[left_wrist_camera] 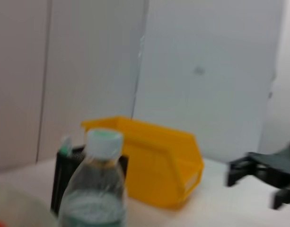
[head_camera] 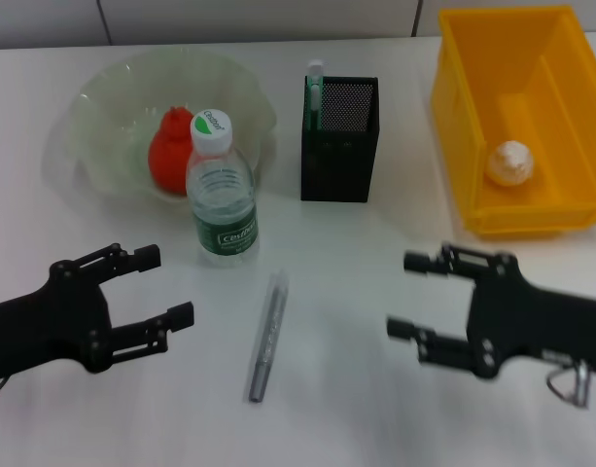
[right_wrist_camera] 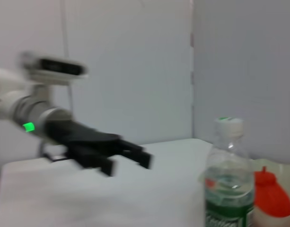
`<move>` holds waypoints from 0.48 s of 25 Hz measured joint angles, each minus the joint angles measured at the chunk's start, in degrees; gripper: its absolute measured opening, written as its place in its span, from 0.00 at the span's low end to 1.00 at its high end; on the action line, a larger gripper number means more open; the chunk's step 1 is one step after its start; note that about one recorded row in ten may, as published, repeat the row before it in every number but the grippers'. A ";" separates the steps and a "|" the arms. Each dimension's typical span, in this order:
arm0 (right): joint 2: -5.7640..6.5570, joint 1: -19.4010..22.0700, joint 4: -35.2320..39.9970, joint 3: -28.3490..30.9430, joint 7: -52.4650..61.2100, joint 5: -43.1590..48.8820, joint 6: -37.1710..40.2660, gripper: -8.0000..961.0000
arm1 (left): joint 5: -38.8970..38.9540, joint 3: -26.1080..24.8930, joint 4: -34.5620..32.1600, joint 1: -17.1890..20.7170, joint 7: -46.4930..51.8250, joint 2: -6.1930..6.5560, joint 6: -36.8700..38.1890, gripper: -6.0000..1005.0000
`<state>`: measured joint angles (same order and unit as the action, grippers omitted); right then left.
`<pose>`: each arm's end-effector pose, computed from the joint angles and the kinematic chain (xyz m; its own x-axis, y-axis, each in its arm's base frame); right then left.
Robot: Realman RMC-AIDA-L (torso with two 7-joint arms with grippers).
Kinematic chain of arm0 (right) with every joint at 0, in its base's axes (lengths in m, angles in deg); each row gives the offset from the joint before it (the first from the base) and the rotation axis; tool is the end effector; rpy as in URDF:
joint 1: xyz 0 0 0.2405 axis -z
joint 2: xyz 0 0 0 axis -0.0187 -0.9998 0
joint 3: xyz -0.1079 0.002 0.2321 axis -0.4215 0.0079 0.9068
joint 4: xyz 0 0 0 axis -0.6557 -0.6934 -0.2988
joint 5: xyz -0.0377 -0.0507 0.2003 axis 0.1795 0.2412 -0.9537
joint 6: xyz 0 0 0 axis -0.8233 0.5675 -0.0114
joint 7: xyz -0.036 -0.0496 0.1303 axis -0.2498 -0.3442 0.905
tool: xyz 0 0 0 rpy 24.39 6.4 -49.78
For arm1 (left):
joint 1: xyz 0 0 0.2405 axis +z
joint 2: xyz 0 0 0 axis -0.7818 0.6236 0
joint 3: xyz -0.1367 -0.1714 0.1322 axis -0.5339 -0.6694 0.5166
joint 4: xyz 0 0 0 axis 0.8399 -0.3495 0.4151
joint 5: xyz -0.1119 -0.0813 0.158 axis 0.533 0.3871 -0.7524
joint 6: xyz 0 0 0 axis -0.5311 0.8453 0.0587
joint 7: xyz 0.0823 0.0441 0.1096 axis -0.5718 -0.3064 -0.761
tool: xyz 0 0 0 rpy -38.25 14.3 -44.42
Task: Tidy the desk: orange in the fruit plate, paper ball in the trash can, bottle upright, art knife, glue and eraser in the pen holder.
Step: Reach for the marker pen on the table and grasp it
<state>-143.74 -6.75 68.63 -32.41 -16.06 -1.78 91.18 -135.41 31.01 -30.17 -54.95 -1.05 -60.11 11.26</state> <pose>0.2697 0.2403 -0.0310 0.8122 -0.0497 -0.5812 -0.2469 -0.9320 -0.2654 -0.3013 0.2267 0.0132 0.7548 0.2591 0.6026 0.4579 -0.8660 -0.2012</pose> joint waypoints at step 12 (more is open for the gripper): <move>-0.04 -0.57 -12.72 12.29 -11.53 8.97 5.44 0.72 | -18.94 30.60 -36.63 8.86 40.21 0.20 -26.52 0.82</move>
<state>-143.78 -7.32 55.91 -20.12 -27.59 7.19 96.61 -154.34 61.62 -66.79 -46.10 39.16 -59.91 -15.26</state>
